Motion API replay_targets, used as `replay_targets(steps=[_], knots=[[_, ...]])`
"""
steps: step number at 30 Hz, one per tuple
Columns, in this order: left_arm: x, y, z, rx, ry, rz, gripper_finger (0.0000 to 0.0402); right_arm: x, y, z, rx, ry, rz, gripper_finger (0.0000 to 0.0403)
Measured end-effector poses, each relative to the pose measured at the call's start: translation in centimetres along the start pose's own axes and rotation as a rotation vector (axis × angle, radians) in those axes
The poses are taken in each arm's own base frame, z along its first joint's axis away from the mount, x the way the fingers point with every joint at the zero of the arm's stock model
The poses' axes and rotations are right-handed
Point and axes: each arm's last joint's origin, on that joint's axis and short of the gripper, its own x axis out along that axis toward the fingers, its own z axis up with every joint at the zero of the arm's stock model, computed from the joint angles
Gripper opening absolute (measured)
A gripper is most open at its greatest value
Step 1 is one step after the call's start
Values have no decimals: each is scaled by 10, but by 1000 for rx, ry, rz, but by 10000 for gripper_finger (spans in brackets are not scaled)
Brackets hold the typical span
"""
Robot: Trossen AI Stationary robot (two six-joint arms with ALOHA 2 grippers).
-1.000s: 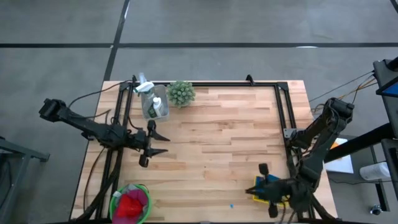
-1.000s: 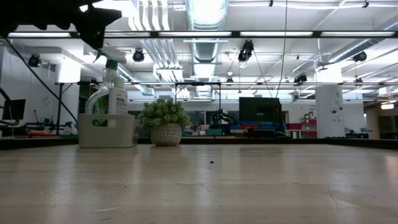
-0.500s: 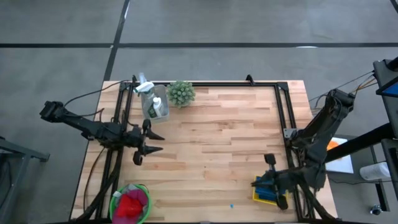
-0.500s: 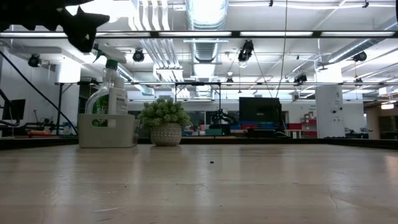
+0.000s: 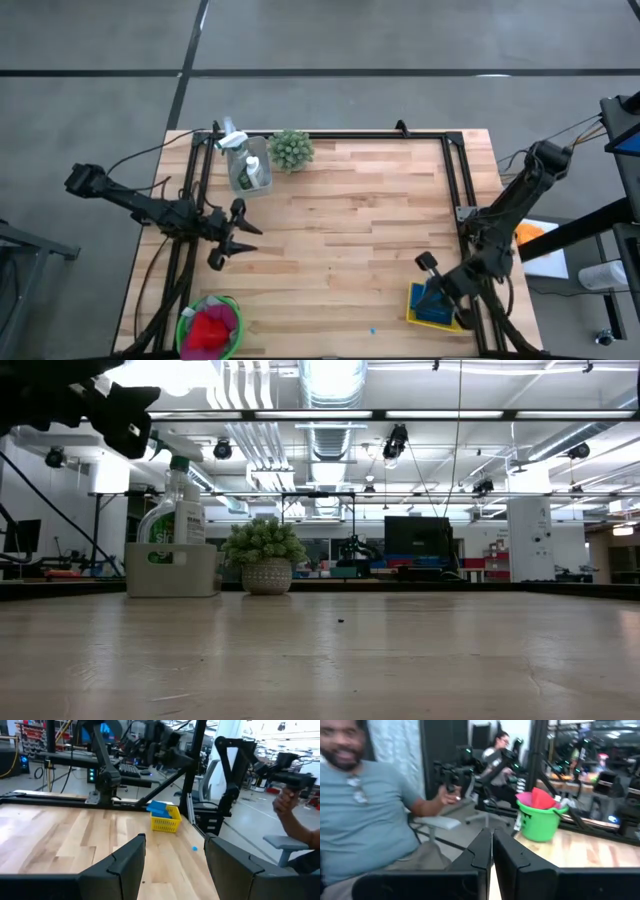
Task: Pick & Place Kitchen Items
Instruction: Return to Home Position
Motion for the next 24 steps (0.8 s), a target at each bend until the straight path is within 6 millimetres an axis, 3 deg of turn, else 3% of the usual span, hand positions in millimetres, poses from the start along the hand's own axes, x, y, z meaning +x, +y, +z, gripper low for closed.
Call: replay_targets(steps=[11,16,24], knots=[[-11,5,-4,33,37,67,207,-61,-29,-48,9,-100,47,17],[-14,6,-5,30,41,74,207,-79,-38,-57,-5,-175,34,17],[-16,11,-7,29,42,97,206,-92,-46,-48,-89,-238,-10,17]])
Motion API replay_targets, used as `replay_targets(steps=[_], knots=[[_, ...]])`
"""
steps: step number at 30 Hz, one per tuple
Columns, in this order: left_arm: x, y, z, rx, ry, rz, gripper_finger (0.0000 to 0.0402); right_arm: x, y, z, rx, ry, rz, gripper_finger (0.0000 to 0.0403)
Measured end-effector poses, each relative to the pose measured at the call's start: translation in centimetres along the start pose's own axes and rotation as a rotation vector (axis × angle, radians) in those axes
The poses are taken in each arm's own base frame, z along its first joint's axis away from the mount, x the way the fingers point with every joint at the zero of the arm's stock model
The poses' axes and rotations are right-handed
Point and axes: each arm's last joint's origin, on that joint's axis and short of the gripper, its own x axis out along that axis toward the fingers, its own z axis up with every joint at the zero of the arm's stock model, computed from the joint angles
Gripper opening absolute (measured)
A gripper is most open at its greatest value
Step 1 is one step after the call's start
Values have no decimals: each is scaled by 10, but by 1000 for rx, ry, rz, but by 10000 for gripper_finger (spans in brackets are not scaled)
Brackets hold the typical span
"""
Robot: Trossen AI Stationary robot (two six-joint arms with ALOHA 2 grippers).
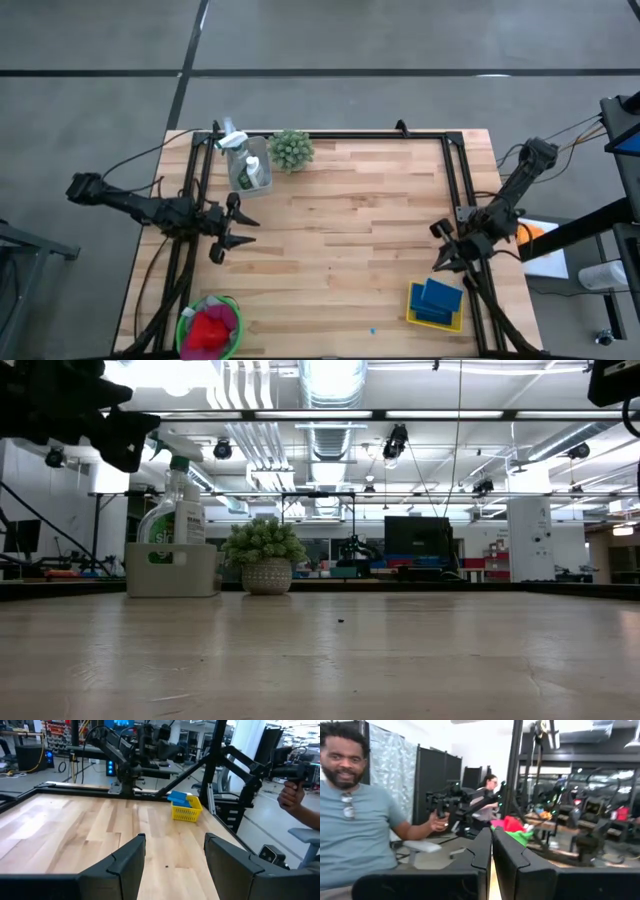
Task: Pick & Place Kitchen Items
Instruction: Return to Home Position
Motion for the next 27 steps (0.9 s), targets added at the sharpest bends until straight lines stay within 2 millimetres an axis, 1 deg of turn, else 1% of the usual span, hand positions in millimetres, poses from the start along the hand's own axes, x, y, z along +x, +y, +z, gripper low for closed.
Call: replay_targets(steps=[5,8,12,16,20,23,27], knots=[[0,7,-1,-2,12,41,206,-5,-11,1,-69,5,-76,17],[1,13,-1,-6,15,68,206,-8,-22,1,-96,16,-165,17],[0,20,0,-10,19,52,206,-14,-38,0,-121,27,-258,17],[-1,31,-3,-18,15,81,206,-21,-50,-3,-114,53,-274,17],[-4,43,-17,-46,21,130,206,-26,-61,-10,-65,110,-279,17],[-7,52,-27,-73,16,134,206,-28,-68,-12,-35,137,-283,17],[-11,60,-29,-92,34,144,206,-30,-72,-14,-16,152,-274,17]])
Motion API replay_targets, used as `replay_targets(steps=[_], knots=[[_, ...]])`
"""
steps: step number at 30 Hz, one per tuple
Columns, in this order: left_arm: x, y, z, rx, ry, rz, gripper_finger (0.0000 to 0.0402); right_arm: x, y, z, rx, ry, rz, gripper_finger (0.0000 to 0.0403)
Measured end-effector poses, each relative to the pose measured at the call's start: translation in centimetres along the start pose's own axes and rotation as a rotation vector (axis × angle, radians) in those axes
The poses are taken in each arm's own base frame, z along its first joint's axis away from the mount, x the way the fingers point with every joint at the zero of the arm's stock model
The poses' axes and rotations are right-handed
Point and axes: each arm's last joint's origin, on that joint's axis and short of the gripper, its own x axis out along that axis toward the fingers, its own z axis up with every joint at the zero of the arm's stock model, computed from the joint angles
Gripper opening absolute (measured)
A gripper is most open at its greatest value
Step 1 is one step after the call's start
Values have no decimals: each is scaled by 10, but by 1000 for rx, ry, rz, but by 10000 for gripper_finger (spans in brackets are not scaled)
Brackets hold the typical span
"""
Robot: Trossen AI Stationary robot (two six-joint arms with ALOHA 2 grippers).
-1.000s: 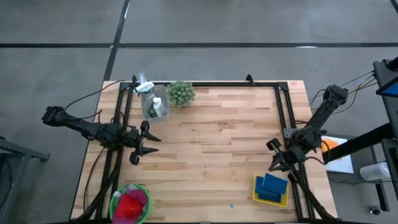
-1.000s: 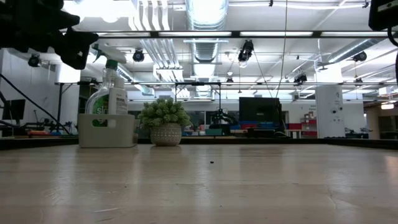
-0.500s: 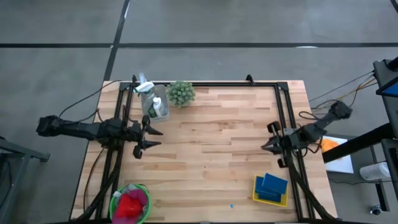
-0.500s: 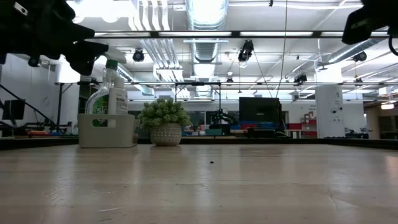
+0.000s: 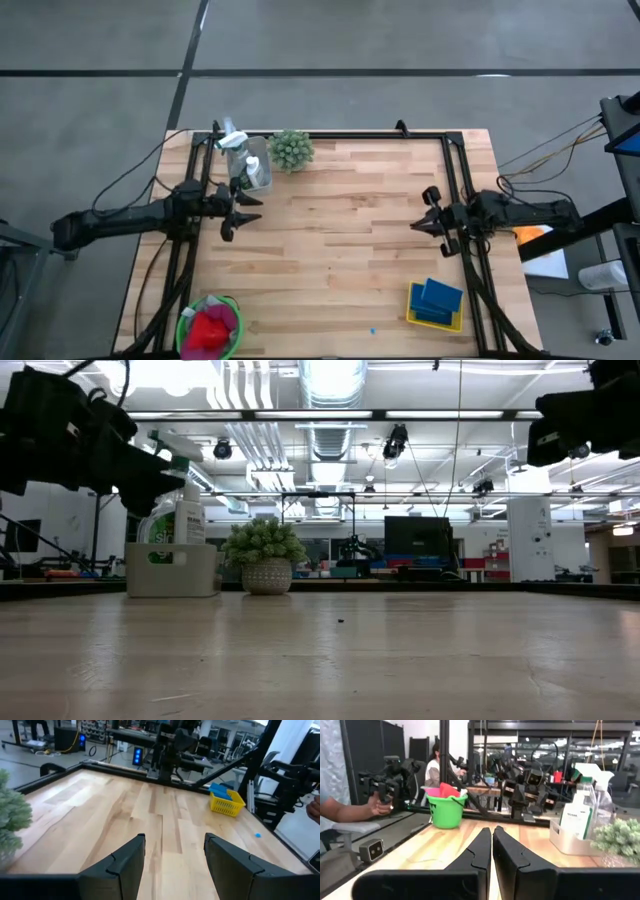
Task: Pick & Place Kitchen Items
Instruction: Return to Home Position
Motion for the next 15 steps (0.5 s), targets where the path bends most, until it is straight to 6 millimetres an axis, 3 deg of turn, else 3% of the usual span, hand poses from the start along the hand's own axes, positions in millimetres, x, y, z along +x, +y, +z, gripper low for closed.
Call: replay_targets(steps=[15], knots=[[0,1,0,72,5,-5,207,-1,-2,-8,4,79,-47,17]])
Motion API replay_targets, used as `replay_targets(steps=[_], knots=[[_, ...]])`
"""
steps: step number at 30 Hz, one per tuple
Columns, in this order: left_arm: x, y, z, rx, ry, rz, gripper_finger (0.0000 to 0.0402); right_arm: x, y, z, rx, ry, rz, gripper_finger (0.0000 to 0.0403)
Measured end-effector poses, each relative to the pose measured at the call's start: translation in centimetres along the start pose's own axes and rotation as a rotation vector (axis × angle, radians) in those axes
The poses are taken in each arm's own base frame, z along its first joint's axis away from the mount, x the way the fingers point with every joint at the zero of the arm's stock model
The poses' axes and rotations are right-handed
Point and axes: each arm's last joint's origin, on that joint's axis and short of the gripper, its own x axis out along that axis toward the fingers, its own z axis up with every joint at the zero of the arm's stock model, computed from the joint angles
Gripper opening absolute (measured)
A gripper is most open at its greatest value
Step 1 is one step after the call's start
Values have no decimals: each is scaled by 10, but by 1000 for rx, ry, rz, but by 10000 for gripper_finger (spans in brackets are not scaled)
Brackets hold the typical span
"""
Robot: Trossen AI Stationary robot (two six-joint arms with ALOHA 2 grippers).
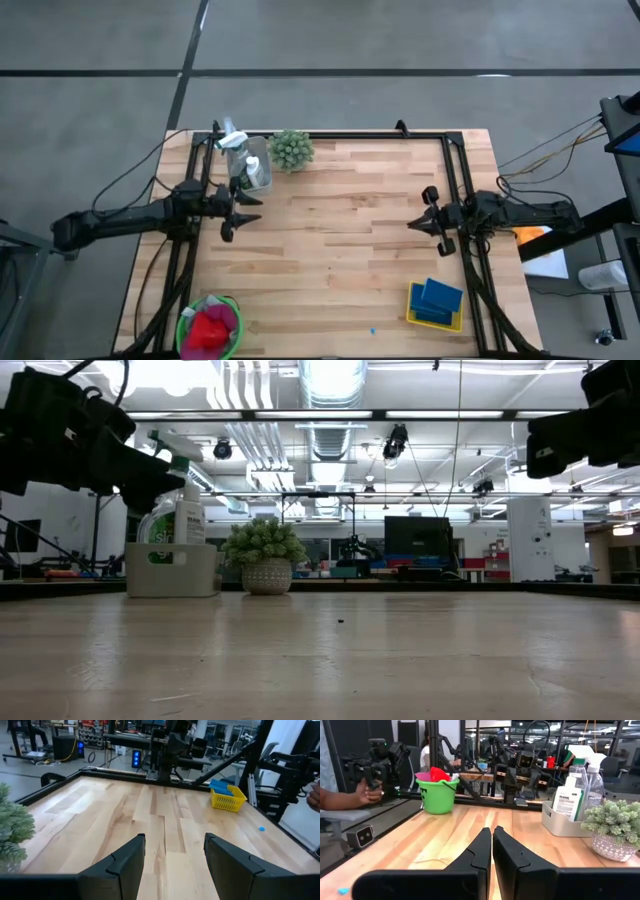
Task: Pick & Place Kitchen Items
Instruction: Return to Home Position
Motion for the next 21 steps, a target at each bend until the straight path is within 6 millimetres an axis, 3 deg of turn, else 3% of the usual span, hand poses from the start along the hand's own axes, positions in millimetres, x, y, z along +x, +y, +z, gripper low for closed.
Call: replay_targets(steps=[10,21], knots=[[1,-9,6,61,-68,-73,207,0,0,0,1,2,-3,17],[-10,-11,12,29,-41,-12,207,0,0,-1,12,11,-4,17]])
